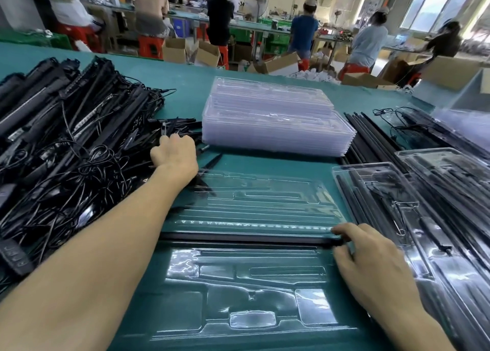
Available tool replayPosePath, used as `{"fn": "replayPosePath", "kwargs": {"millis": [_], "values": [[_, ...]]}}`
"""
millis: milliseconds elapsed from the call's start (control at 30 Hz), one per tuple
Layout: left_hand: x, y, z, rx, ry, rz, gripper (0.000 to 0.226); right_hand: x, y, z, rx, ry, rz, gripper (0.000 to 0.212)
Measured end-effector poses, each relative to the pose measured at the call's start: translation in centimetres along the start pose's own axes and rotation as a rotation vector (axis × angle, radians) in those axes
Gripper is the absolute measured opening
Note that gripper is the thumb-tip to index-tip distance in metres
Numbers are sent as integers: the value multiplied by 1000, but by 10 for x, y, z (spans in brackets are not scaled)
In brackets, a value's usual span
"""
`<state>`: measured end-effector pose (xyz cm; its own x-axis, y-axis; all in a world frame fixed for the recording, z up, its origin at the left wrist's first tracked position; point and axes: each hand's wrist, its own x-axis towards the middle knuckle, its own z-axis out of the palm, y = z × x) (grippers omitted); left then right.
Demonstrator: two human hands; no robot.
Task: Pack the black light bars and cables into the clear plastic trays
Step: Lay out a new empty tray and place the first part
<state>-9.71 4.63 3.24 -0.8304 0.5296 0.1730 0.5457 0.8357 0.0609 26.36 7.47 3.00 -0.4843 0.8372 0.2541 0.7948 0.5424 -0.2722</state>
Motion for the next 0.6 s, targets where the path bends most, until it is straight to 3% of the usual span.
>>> {"fn": "replayPosePath", "kwargs": {"millis": [133,200,333,433,600], "values": [[-24,6,-9,-5,341,206,31,2,4,4,35,30,0,31],[-49,19,-22,1,415,382,31,2,5,4,101,54,-16,32],[-118,47,-47,-162,238,718,26,3,7,-4,294,111,-144,42],[-159,47,-55,-254,39,848,26,4,5,-10,409,43,-302,48],[-193,29,-50,-391,-174,886,24,2,6,-9,491,-106,-493,20]]}}
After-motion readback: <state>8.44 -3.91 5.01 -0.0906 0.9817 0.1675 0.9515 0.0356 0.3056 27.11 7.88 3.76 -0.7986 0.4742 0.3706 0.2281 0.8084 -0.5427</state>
